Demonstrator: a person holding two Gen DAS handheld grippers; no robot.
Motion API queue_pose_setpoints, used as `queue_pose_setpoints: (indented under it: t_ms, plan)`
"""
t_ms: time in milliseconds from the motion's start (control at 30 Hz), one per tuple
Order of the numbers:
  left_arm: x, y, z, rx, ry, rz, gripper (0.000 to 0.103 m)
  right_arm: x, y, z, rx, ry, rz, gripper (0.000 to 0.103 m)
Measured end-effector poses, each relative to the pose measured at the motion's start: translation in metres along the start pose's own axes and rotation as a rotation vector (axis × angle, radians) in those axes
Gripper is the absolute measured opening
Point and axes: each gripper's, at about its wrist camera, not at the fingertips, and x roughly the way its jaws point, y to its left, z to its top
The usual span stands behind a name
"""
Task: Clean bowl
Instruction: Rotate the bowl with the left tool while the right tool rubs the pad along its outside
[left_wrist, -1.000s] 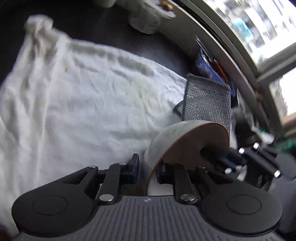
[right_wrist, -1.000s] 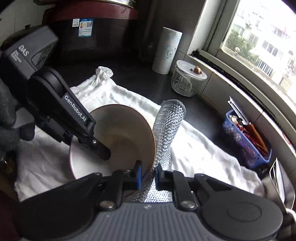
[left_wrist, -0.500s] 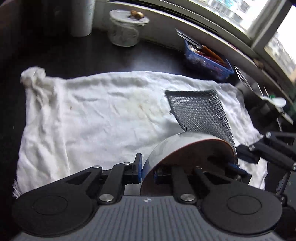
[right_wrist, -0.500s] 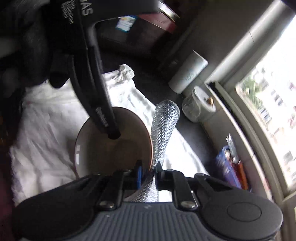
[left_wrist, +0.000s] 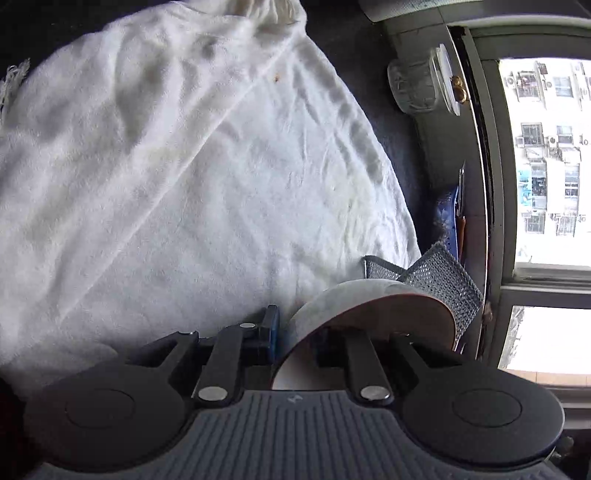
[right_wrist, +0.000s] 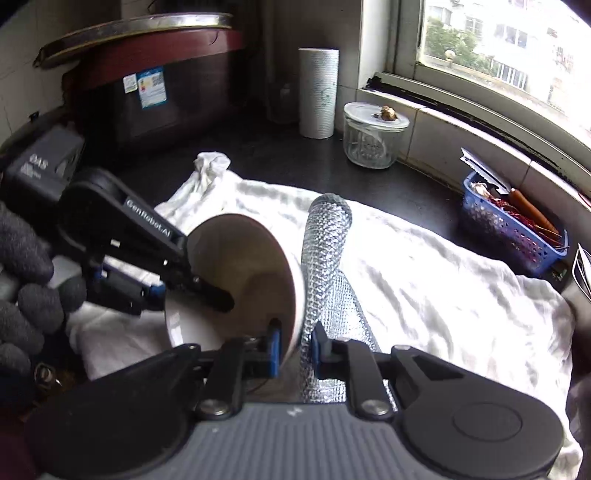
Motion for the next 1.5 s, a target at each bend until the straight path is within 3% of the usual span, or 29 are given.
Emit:
queue_pose_setpoints:
  t_ms: [67, 200, 300, 400, 500, 600, 700, 1000, 1133, 1233, 1333, 1433, 1500]
  plan:
    - [0.002, -0.013, -0.001, 0.111, 0.002, 0.032, 0.015, -0.001, 0.000, 0.001, -0.017, -0.001, -0.024, 0.015]
    - [0.004, -0.061, -0.018, 0.545, -0.004, 0.218, 0.015, 0.003, 0.000, -0.002, -0.073, 0.011, -0.052, 0.010]
    - [0.005, -0.086, -0.035, 0.816, -0.022, 0.329, 0.016, 0.004, 0.003, -0.001, -0.117, 0.015, -0.060, 0.008]
    - [0.003, -0.111, -0.058, 1.133, -0.031, 0.395, 0.016, 0.002, 0.006, 0.001, -0.154, 0.013, -0.078, 0.008]
    - [0.004, -0.122, -0.072, 1.289, -0.037, 0.420, 0.009, -0.001, 0.008, 0.004, -0.229, 0.004, -0.123, 0.007]
    - [0.006, -0.120, -0.066, 1.211, -0.052, 0.392, 0.006, -0.001, 0.014, 0.004, -0.328, -0.007, -0.175, 0.007]
    - [0.002, -0.106, -0.046, 0.979, -0.065, 0.309, 0.007, 0.000, 0.018, 0.004, -0.356, -0.010, -0.186, 0.007]
    - [-0.002, -0.035, -0.009, 0.291, 0.004, 0.137, 0.010, 0.001, 0.014, 0.006, -0.217, 0.031, -0.119, 0.012]
    - [0.000, -0.009, -0.007, 0.064, 0.038, 0.070, 0.011, 0.004, 0.014, 0.003, -0.190, 0.047, -0.097, 0.013]
    - [0.000, -0.005, -0.006, 0.022, 0.046, 0.059, 0.011, 0.005, 0.015, 0.001, -0.179, 0.055, -0.090, 0.015]
    - [0.001, -0.011, -0.007, 0.098, 0.054, 0.076, 0.010, 0.007, 0.014, 0.000, -0.162, 0.066, -0.075, 0.016]
    - [0.002, -0.034, -0.010, 0.318, 0.038, 0.154, 0.011, 0.008, 0.011, -0.001, -0.143, 0.076, -0.058, 0.015]
    - [0.002, -0.059, -0.022, 0.563, 0.001, 0.253, 0.012, 0.009, 0.007, -0.002, -0.131, 0.077, -0.049, 0.014]
